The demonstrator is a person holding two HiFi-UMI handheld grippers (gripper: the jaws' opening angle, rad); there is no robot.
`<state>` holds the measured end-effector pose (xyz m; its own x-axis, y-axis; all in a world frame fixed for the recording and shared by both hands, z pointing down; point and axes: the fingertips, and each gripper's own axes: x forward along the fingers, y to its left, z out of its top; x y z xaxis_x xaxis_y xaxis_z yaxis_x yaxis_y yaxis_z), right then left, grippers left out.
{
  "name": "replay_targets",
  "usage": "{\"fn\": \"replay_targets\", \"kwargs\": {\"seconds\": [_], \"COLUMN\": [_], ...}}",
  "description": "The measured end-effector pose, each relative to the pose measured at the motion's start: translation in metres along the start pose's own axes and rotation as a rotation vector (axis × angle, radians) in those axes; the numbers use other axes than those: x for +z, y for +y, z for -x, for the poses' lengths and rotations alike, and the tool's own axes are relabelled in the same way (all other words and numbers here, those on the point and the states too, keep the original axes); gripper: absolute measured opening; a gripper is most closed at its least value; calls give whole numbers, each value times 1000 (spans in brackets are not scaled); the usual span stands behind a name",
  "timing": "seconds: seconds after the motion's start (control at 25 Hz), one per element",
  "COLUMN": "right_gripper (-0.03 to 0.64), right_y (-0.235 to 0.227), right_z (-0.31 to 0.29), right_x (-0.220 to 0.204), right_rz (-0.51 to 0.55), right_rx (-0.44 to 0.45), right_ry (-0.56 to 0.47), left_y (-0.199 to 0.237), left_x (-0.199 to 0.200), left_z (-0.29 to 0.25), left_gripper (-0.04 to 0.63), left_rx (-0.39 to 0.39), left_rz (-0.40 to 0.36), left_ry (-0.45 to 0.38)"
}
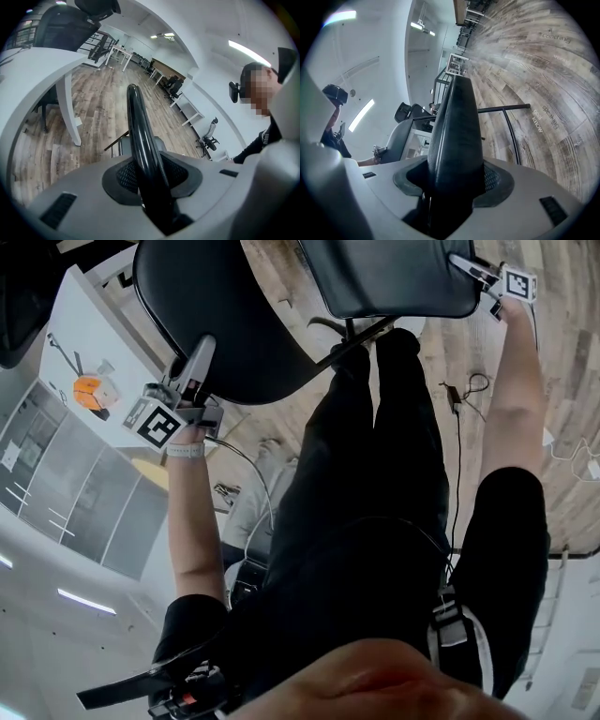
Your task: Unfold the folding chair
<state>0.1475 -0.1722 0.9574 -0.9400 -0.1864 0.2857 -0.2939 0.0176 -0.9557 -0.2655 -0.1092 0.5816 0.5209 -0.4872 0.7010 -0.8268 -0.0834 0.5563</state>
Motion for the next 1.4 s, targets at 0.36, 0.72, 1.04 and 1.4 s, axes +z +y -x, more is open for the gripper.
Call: {"fn": "replay_targets", "kwargs": {"seconds": [0.36,0.72,1.04,1.4], "right_gripper": [279,311,309,307], "right_y": [4,43,254,565], "right_z": [-1,39,74,64], "right_x": [5,47,44,-73], "right_rz": [-36,492,622,985], "right_rx": [-15,-446,-360,-159], "right_ry": [-58,-106,-390,-378], "left_y": [-5,-16,-124,-245], "left_x": [4,36,36,13], "left_z": [-6,51,92,156], "left_gripper": [103,181,181,181], "left_rx": [18,236,105,-280], "left_rz": [-12,-223,-572,-584], "left_ry": [-25,-160,-200,-346]}}
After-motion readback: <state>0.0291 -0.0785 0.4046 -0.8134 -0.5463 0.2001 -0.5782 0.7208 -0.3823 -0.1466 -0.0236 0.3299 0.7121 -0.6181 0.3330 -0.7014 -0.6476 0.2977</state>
